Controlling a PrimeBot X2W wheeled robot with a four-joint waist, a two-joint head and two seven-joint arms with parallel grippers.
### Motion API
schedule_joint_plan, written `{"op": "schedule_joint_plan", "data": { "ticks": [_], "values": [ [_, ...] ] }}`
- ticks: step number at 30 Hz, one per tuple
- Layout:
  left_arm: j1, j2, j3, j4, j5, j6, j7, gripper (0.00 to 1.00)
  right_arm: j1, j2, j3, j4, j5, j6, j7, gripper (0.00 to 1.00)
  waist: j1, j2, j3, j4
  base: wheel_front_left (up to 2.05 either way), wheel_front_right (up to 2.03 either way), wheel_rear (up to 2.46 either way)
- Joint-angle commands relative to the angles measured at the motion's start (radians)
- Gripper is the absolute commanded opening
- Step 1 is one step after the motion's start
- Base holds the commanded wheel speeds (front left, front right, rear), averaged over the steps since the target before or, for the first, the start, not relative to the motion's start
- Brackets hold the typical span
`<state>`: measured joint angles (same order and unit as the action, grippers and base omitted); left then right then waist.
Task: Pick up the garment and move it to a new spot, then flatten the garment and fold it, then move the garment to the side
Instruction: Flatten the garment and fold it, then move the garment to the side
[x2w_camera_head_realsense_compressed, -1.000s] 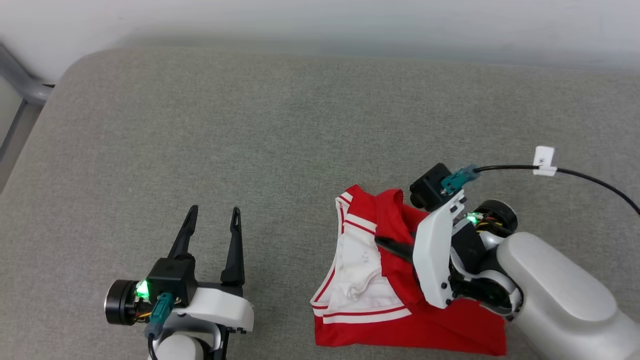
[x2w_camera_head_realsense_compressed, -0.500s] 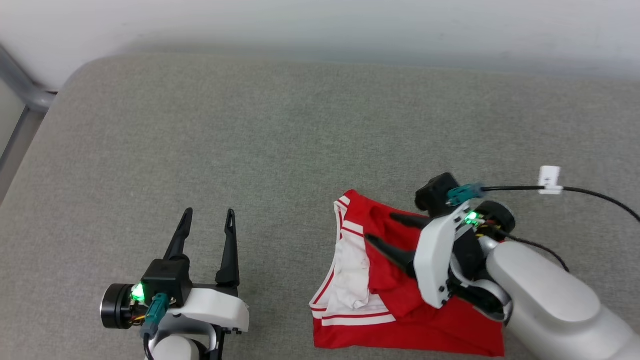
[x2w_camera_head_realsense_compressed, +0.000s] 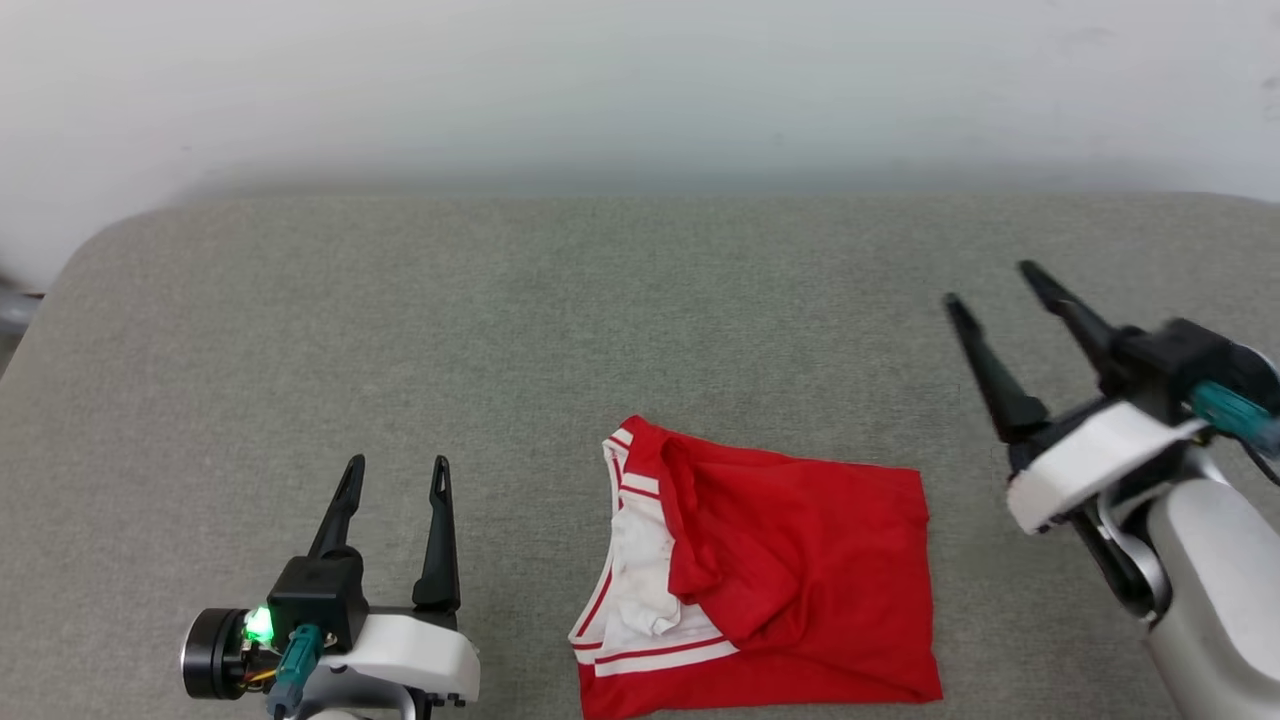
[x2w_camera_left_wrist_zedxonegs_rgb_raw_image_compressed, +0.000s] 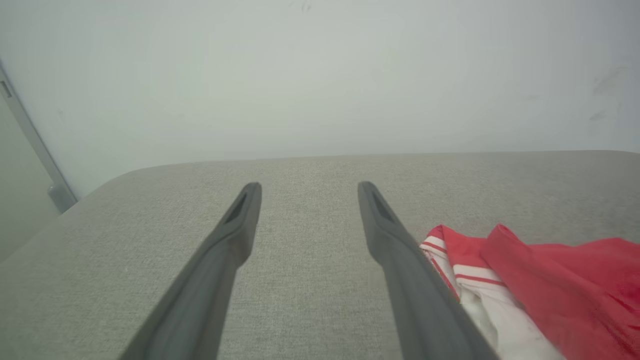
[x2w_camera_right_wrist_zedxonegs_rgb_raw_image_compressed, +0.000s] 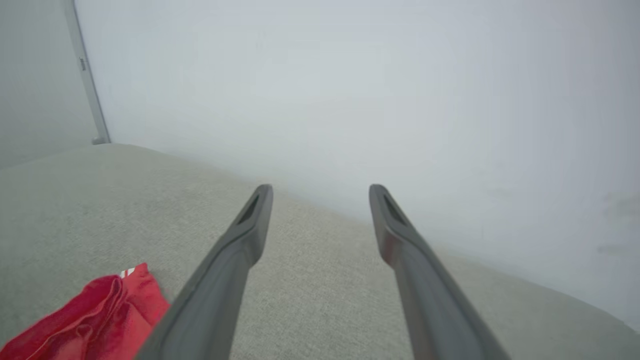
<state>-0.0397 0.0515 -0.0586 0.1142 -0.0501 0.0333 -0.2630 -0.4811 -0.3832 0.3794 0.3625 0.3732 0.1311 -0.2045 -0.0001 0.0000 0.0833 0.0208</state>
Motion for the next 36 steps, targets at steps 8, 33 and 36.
{"op": "schedule_joint_plan", "data": {
  "ticks": [8,33,36],
  "values": [
    [0.044,-0.001,0.011,-0.014,0.011,-0.006,-0.002,1.0,0.226,0.156,-0.298,-0.121,-0.19,-0.001,-0.058,1.0,0.0001,0.0,-0.044,-0.032,0.0,0.0,0.0],
    [0.13,0.001,0.019,-0.039,0.005,-0.006,-0.002,1.0,0.548,0.289,-0.366,-0.264,-0.212,-0.001,-0.06,1.0,0.0001,0.0,-0.089,-0.041,0.0,0.0,0.0],
    [0.13,0.001,0.018,-0.038,0.004,-0.004,-0.002,1.0,0.523,0.282,-0.372,-0.272,-0.211,-0.001,-0.06,1.0,0.0001,0.0,-0.088,-0.04,0.0,0.0,0.0]
  ]
}}
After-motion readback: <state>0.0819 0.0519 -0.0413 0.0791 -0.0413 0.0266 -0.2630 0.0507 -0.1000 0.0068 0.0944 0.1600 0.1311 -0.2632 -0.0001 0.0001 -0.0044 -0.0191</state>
